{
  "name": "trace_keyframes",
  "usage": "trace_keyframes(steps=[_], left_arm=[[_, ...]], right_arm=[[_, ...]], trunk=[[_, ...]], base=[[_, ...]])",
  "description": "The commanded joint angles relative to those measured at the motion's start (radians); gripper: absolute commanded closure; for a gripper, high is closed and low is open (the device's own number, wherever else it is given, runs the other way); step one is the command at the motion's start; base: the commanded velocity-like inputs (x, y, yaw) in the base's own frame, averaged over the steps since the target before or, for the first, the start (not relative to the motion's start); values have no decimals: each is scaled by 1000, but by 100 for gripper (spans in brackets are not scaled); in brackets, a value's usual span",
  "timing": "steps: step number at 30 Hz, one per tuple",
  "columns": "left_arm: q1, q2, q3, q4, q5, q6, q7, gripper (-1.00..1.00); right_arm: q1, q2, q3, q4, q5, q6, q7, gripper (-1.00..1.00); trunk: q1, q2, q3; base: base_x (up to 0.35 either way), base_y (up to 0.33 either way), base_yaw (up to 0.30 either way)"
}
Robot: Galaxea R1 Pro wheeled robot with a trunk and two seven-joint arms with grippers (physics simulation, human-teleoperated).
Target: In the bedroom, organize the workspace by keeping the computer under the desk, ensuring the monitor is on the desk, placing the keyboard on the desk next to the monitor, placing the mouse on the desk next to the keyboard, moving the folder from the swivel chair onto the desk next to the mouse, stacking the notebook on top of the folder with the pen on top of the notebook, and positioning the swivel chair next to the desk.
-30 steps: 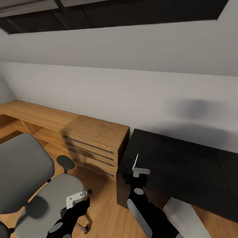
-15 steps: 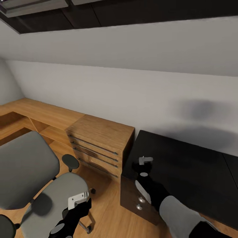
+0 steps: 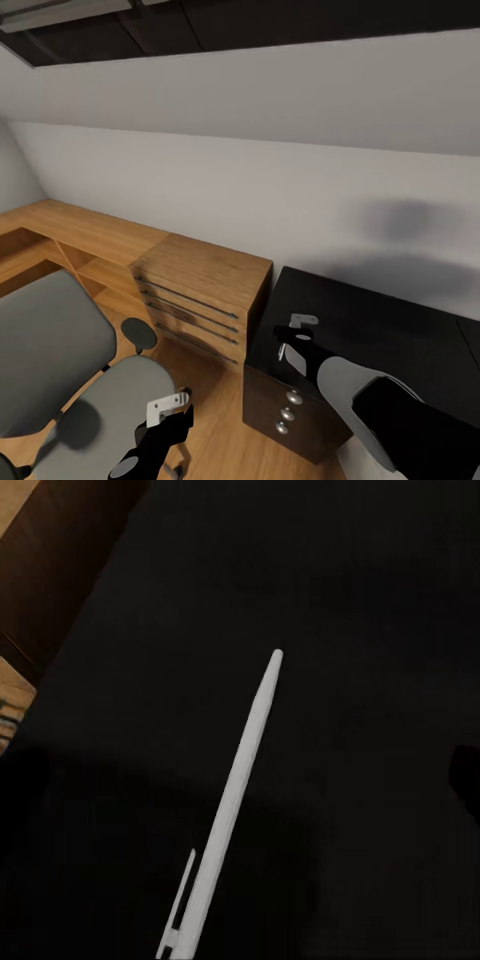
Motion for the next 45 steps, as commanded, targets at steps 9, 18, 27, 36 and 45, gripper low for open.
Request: trace_keyframes(steps=[9, 18, 27, 36, 45], left_arm=[[-1, 1, 1, -5, 5, 4, 8, -100], [-1, 1, 5, -12, 5, 3, 9, -100], [-1, 1, 5, -12, 5, 2, 10, -100], [-1, 1, 4, -12, 5, 2, 10, -100], [-1, 1, 4, -13, 5, 2, 10, -100]], right_arm=[[-1, 6, 9, 1, -53, 138, -2, -100], [-1, 2, 8, -3, -158, 232, -5, -100], [-1, 0, 11, -4, -163, 249, -5, -100], [-1, 0, 11, -2, -163, 249, -5, -100], [-1, -2, 11, -2, -163, 252, -5, -100]], trunk=[[1, -2, -2], [24, -44, -21], [58, -107, -49], [93, -170, -77], [127, -233, -105]], base=[[26, 0, 0], [0, 0, 0], [0, 0, 0], [0, 0, 0], [0, 0, 0]])
